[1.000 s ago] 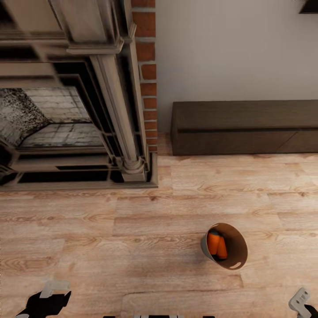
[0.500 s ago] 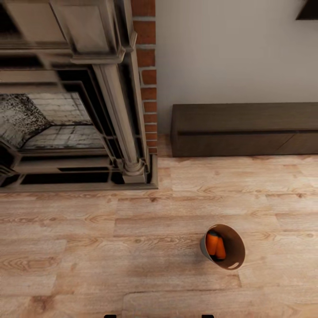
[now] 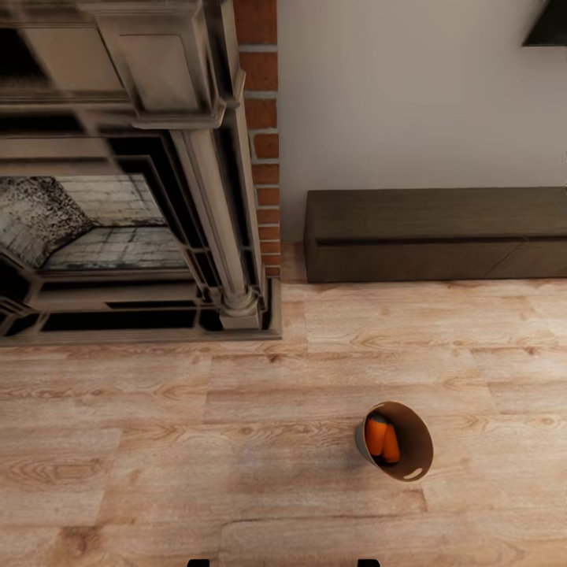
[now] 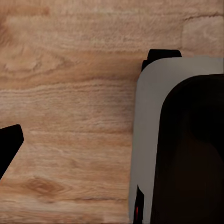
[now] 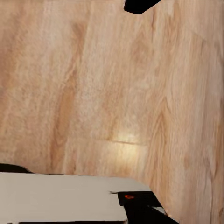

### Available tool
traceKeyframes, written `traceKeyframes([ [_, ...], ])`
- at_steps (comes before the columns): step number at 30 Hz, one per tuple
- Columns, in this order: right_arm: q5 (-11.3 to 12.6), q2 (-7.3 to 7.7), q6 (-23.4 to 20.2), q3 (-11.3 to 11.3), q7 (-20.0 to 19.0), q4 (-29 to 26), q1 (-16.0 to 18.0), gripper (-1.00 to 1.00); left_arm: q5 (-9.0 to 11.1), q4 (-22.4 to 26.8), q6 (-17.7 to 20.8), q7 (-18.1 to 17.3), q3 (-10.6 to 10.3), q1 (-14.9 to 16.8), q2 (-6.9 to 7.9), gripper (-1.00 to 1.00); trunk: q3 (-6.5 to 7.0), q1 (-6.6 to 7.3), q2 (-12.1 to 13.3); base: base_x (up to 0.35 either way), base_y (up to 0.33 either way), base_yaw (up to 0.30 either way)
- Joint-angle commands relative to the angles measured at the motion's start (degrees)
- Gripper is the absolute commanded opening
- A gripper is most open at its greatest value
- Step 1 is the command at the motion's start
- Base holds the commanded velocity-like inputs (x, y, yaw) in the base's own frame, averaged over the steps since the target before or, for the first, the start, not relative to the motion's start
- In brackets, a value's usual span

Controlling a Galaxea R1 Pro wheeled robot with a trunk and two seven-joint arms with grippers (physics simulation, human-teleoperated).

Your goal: Put the three can of soda from the living room inside the tash can in the kitchen.

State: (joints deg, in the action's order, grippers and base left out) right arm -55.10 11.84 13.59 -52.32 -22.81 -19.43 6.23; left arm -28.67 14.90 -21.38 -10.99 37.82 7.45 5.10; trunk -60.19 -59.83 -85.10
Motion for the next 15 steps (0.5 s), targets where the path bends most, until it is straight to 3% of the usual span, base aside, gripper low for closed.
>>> traceKeyframes([
  [1,0.44,-0.03,-0.01,0.02,0.08,0.45,0.00,1.00,0.24,-0.46,-0.01,0.02,0.01,-0.01,0.13,1.00,0.22,0.23,0.42,0.000,0.000,0.000],
  [6,1.98,-0.33,0.02,0.03,0.42,1.96,0.07,1.00,1.00,-2.20,-0.11,0.23,0.05,-0.06,0.80,1.00,1.47,1.32,2.42,0.000,0.000,0.000],
  [15,2.43,-3.25,-0.18,0.02,4.51,2.36,0.88,1.00,1.16,-3.81,-0.22,0.43,0.06,-0.07,0.80,1.00,3.87,3.30,6.03,0.000,0.000,0.000],
])
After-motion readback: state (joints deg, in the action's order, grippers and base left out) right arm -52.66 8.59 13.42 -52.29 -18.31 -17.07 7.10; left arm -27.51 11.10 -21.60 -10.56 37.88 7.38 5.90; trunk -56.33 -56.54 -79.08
